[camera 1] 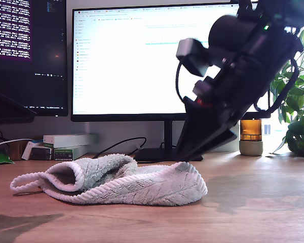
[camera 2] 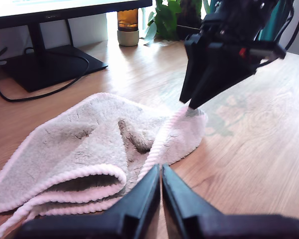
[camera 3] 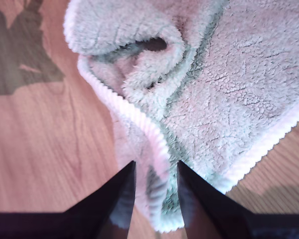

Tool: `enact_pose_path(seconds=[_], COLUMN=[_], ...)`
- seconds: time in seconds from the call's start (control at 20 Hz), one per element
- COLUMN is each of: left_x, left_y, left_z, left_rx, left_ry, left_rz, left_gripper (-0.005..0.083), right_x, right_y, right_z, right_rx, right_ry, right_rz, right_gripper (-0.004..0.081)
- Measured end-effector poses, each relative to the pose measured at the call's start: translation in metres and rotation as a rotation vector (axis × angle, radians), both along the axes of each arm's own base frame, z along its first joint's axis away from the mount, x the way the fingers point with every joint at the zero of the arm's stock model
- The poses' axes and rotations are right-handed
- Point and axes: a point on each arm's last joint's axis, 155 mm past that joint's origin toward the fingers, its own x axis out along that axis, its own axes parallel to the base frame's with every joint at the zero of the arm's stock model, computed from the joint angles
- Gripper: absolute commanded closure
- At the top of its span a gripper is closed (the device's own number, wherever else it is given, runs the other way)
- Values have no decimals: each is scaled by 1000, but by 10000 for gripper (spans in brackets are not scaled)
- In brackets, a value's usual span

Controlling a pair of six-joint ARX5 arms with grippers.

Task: Fold the tea towel to a neat square and place it to the right

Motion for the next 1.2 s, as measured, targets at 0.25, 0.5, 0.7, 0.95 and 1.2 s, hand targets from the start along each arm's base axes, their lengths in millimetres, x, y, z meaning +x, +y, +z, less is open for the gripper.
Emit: enact_pose_path(seconds=[0.25, 0.5, 0.7, 0.95, 1.2], left_x=[0, 11, 19, 28, 36], left_y=[0, 12, 25, 41, 57], left_z=[0, -6, -17, -24, -44], left_rx=[1, 29, 35, -21, -94], left_ry=[0, 6, 70, 163, 334], left_rz=[1, 90, 184, 296, 401], left_gripper=[793, 793, 793, 793, 792], right_x=[-4, -13, -21, -37, -58], right_y=[2, 9, 15, 13, 0], right_z=[-18, -18, -12, -2, -10], right_rx=[-9, -7, -25, -99, -198], right_ry=[57, 65, 90, 90, 127], right_rz=[10, 39, 65, 105, 137], right_gripper=[562, 772, 783, 783, 739])
